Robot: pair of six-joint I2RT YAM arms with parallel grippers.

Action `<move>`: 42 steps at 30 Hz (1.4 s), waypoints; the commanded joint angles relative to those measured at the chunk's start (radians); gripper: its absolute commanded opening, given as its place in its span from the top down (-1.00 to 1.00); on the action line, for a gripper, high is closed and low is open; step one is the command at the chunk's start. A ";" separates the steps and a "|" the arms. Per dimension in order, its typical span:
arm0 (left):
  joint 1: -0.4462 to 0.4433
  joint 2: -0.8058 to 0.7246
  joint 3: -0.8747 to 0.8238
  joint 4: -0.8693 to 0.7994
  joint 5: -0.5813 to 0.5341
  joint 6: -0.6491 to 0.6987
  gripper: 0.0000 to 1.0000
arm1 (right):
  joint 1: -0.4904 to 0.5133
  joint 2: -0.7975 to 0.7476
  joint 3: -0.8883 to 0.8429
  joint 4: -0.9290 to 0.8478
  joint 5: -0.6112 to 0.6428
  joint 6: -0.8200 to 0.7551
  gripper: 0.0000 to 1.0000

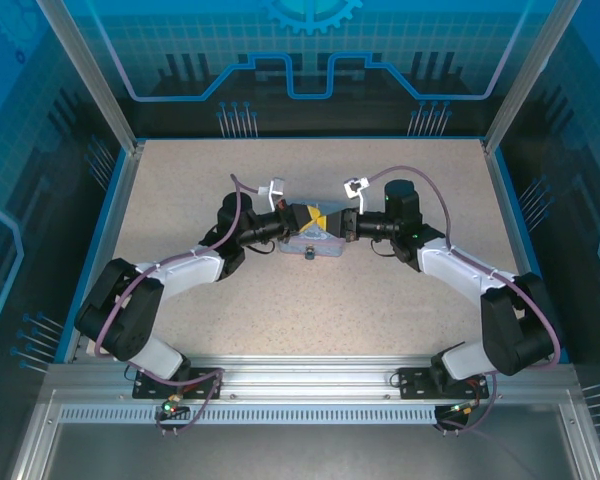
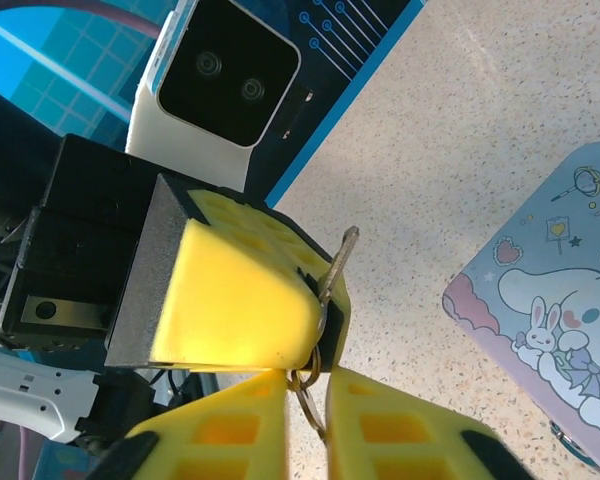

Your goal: Unlock a padlock with a key

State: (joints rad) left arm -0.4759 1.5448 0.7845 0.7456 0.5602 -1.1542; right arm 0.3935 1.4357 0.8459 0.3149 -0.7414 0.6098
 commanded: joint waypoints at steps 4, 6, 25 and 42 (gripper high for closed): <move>-0.006 0.008 0.044 0.004 -0.030 0.019 1.00 | 0.023 0.008 0.027 0.026 -0.023 0.018 1.00; -0.007 0.010 0.046 0.008 -0.036 0.032 0.69 | 0.028 0.007 0.027 0.024 -0.027 0.018 1.00; 0.013 0.047 0.041 0.108 -0.047 0.000 0.54 | 0.036 -0.015 0.016 -0.019 -0.019 -0.013 1.00; 0.070 -0.081 -0.064 -0.062 -0.123 -0.003 -0.11 | -0.038 -0.041 0.028 -0.122 -0.016 0.221 1.00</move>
State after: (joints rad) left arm -0.4088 1.4948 0.7532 0.6979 0.4629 -1.1370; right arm 0.3653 1.4044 0.8463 0.2264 -0.7441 0.7444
